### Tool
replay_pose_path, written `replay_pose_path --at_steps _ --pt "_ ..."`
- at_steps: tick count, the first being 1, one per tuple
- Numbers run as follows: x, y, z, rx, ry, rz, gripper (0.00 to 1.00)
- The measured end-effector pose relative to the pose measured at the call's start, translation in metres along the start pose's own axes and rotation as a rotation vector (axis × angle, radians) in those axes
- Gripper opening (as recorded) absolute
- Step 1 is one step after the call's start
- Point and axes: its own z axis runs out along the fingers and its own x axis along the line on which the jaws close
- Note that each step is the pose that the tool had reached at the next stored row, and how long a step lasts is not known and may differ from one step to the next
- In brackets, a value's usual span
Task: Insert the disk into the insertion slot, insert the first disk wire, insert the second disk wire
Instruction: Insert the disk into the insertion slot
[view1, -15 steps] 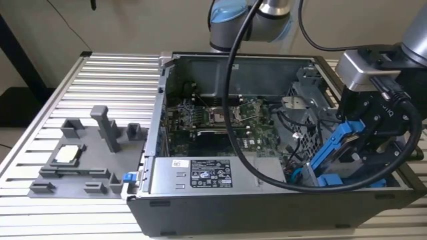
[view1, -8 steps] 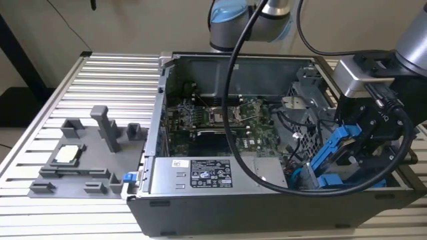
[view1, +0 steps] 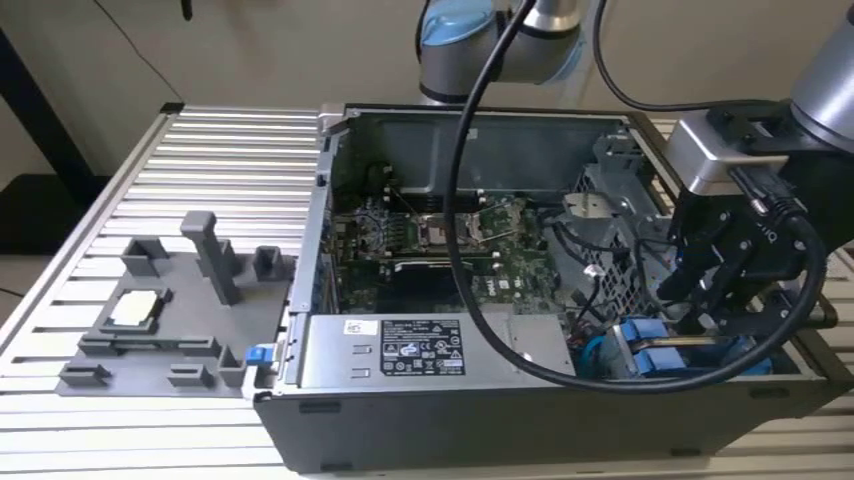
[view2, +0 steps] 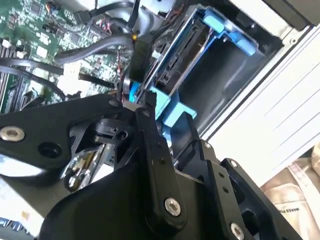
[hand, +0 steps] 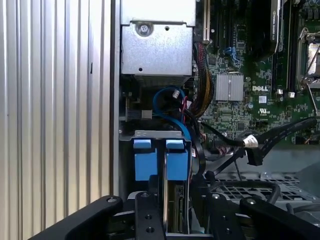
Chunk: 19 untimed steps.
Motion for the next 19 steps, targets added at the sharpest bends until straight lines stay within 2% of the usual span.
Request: replay_pose_path --at_steps 3,10,12,13,19 --pt "-0.0003 0.0002 -0.0072 0.0000 0.0001 0.001 0.40" --pt "-0.0016 0.0010 -0.0382 0.0000 0.0035 0.001 0.40" --pt "-0.0018 0.0010 -0.0398 0.0011 0.0042 0.001 0.40" --pt "-0.0018 0.0011 -0.0397 0.0091 0.0035 0.000 0.40" --pt "-0.0019 0.0030 -0.0397 0.1182 -0.0174 -0.004 0.40"
